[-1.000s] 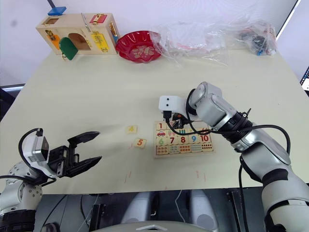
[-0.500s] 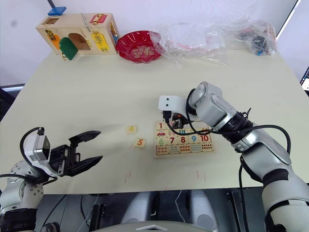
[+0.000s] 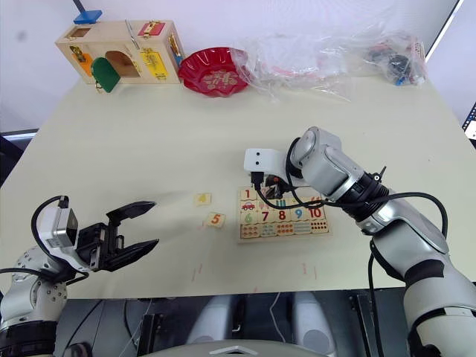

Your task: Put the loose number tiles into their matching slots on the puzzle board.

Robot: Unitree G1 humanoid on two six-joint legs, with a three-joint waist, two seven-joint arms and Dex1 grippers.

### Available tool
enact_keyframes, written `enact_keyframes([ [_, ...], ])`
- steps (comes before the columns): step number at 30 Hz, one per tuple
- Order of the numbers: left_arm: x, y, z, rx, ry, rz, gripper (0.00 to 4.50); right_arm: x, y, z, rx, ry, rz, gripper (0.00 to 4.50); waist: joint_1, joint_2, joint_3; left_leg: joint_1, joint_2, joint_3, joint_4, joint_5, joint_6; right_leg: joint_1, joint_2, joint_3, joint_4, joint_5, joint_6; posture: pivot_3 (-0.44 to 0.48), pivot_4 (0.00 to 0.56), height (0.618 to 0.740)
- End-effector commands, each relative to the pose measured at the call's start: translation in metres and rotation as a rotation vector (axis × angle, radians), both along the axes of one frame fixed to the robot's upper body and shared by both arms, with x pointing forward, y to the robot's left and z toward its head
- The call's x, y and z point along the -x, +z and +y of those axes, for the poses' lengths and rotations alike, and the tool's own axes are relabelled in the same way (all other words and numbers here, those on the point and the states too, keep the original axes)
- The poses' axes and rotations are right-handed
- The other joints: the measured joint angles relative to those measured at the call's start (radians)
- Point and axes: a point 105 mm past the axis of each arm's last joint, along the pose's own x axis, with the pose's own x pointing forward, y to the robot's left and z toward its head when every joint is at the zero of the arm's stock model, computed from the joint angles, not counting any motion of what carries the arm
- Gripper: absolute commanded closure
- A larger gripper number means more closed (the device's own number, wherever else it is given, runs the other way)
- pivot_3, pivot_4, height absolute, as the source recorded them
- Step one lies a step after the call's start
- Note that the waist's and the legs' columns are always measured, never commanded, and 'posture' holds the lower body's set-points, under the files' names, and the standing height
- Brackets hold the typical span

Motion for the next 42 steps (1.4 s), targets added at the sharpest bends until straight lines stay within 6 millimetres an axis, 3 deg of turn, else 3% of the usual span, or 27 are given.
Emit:
enact_keyframes([
  [1,0.0004,0.0035,-0.0005,0.001,-0.001,-0.019,0.0,0.0017,0.0021,0.0009,-0.003,0.015,-0.009,3.61,0.0,0.0,0.0,0.0,0.0,0.0,0.0,0.0,0.0,0.0,0.0,0.0,0.0,0.0,0.0,0.0,0.15,0.74],
  [36,-0.0008,0.0047,-0.0014,-0.001,-0.002,-0.02,0.0,0.0017,0.0016,-0.0005,-0.001,0.022,-0.012,3.61,0.0,0.0,0.0,0.0,0.0,0.0,0.0,0.0,0.0,0.0,0.0,0.0,0.0,0.0,0.0,0.0,0.15,0.74],
  [37,-0.0009,0.0047,-0.0015,-0.001,-0.002,-0.02,0.0,0.0017,0.0016,-0.0005,-0.001,0.023,-0.013,2.81,0.0,0.0,0.0,0.0,0.0,0.0,0.0,0.0,0.0,0.0,0.0,0.0,0.0,0.0,0.0,0.0,0.15,0.74],
  [40,-0.0009,0.0048,-0.0012,-0.001,-0.001,-0.02,0.0,0.0016,0.0018,-0.0003,-0.003,0.023,-0.014,2.11,0.0,0.0,0.0,0.0,0.0,0.0,0.0,0.0,0.0,0.0,0.0,0.0,0.0,0.0,0.0,0.0,0.15,0.74],
  [42,-0.0007,0.0047,-0.0009,-0.001,-0.001,-0.019,0.0,0.0016,0.002,-0.0002,-0.003,0.024,-0.015,1.2,0.0,0.0,0.0,0.0,0.0,0.0,0.0,0.0,0.0,0.0,0.0,0.0,0.0,0.0,0.0,0.0,0.15,0.74],
])
